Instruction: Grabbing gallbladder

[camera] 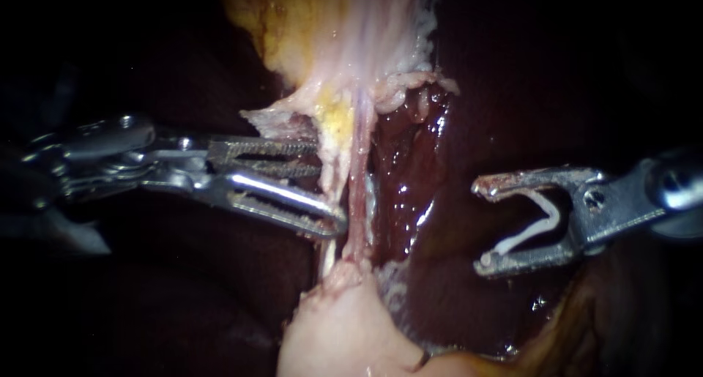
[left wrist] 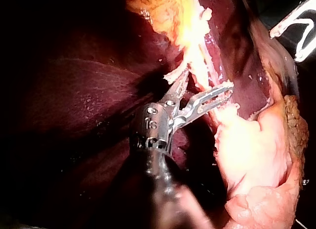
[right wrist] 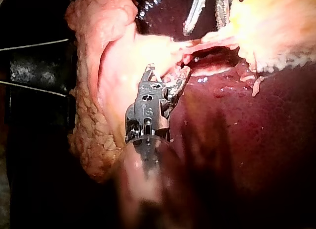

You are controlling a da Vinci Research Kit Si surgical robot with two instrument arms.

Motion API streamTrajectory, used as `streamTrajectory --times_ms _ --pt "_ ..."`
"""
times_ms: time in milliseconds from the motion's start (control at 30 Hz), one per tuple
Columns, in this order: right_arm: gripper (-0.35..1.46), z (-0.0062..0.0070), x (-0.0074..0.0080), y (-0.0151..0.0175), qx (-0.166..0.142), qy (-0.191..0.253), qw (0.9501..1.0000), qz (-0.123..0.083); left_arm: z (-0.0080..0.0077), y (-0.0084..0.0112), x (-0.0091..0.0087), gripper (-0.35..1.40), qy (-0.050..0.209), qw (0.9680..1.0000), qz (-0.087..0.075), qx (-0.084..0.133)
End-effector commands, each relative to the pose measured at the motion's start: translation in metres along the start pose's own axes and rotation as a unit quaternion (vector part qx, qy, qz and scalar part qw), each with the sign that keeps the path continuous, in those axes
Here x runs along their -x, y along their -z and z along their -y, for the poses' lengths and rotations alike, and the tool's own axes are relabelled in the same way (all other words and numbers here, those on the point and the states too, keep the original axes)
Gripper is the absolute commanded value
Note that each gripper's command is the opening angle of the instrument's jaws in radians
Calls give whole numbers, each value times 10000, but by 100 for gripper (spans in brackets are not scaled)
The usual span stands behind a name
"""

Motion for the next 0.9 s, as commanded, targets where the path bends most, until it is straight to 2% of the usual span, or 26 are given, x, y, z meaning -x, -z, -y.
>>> streamTrajectory --times_ms 33,200,500,700,900 --pt "46 0 0 0 -1 2 10000 -1 0 1 0 62 -2 10000 3 5" --pt "46 0 0 0 -1 2 10000 -1 0 6 -1 64 -2 10000 12 21" --pt "46 0 0 1 -4 4 10000 -1 -5 34 -6 64 -10 10000 -19 -6" --pt "46 0 0 1 -3 4 10000 -1 -10 66 -6 66 -1 9999 -93 -84" --pt "46 2 0 1 -4 4 10000 -2 -3 102 -13 67 -72 9994 -204 -263"
